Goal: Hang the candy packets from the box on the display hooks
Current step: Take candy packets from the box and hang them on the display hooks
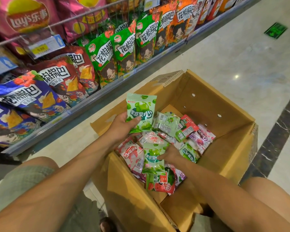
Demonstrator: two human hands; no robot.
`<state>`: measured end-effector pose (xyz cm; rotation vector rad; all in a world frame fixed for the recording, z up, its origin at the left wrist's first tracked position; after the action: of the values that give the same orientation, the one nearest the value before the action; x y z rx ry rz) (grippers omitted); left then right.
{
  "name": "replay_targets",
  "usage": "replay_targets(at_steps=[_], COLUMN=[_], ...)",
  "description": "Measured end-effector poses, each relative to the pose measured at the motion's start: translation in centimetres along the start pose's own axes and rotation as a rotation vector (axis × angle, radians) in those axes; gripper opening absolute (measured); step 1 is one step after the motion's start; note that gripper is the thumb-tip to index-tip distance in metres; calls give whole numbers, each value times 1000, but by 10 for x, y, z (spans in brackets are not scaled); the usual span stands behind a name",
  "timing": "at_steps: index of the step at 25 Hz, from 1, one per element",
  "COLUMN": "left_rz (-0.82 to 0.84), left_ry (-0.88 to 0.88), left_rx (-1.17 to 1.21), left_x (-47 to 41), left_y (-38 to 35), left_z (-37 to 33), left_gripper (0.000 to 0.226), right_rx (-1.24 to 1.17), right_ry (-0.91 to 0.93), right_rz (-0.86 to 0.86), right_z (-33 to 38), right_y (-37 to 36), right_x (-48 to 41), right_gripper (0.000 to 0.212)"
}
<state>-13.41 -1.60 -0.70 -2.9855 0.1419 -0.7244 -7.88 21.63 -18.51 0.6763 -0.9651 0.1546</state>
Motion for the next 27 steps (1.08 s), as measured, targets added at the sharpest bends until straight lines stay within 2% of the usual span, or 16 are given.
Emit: replay_targets(at_steps=[2, 3, 7, 11, 14, 16, 18, 20, 27], left_rz=[-9, -14, -24, -57, -67, -51, -46, -60, -57], left_ry=[10, 12, 2, 23, 46, 51, 25, -2, -63], left_rx=[19, 29, 32, 39, 35, 49, 33, 11, -10], left_x=[-1, -2, -1, 10, 34, 56, 76, 99, 218], left_y=[1, 2, 0, -3, -3, -4, -2, 3, 23], left_z=[1, 2, -4, -16, -46, -84, -127, -177, -398], left_gripper=[17, 16, 20, 20, 21, 25, 25, 25, 35], right_rx=[-216, -287, -363, -423, -580, -717, -753, -804, -888], right_ry=[-20, -15, 72, 118, 127, 98, 126, 161, 361], right_rz=[72, 99, 52, -32, -57, -72, -94, -87, -68], right_z=[0, 2, 10, 17, 31, 51, 75, 109, 261], right_y=[-3, -2, 19, 51, 85, 116, 147, 177, 298], right_x=[2, 3, 14, 49, 83, 122, 162, 216, 457], right_gripper=[76, 76, 69, 84, 78, 66, 38, 22, 17])
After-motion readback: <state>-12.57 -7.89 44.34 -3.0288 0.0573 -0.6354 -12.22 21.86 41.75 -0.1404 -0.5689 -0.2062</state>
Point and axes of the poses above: each hand's wrist, its own x-axis away from the middle knuckle, its own y-axis out of the back of the hand, z = x × y, the point moved 6 cm from there along -x, towards the middle knuckle, and after that the axes turned 1 degree about -z, right-handed, at the moved point
